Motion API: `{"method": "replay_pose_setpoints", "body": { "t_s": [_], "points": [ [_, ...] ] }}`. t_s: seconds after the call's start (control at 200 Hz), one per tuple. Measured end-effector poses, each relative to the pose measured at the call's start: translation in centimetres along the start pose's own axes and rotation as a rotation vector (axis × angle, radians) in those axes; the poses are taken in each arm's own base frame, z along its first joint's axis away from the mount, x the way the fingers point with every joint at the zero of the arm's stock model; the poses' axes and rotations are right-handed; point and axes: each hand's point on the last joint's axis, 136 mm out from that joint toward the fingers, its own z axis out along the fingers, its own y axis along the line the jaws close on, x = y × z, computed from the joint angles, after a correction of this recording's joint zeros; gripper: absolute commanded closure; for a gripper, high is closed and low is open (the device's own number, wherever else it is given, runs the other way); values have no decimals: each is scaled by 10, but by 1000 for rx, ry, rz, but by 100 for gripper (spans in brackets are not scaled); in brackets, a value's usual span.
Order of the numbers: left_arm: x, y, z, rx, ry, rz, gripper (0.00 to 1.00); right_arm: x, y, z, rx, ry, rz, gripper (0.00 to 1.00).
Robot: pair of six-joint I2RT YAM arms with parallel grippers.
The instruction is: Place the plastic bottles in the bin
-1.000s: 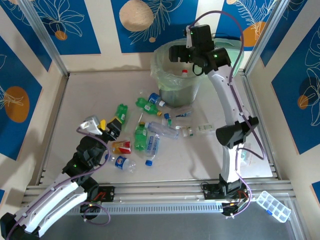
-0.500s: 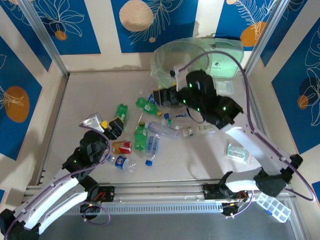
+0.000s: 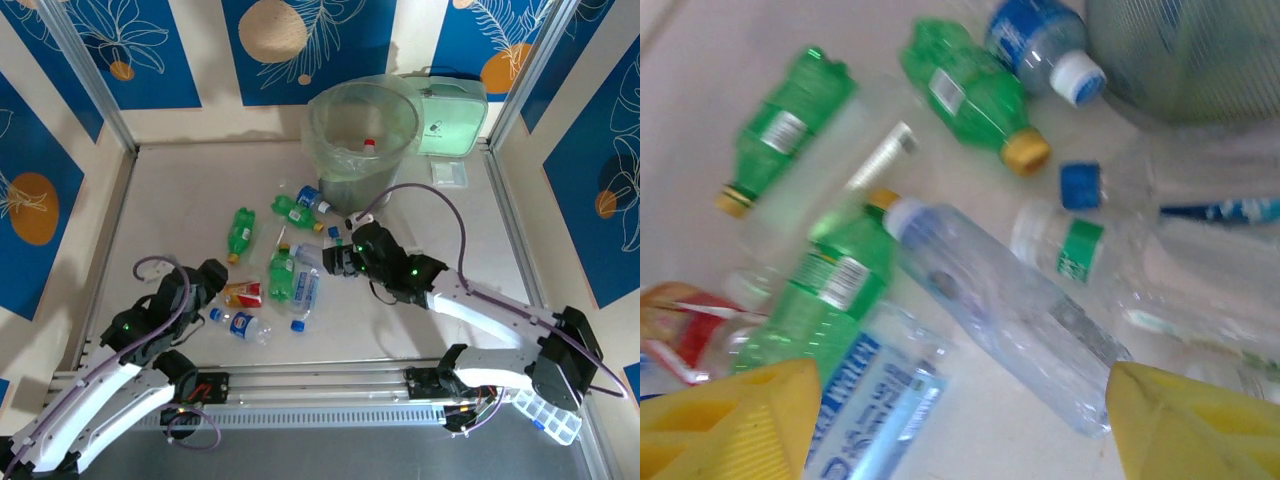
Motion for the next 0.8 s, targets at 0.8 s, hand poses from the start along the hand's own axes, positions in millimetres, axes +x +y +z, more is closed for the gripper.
{"method": "replay_pose_setpoints", "body": {
  "t_s": [0.8],
  "points": [
    [82, 63, 37, -64, 259, -288, 12, -15, -22, 12, 138, -191, 26, 25]
  ]
}}
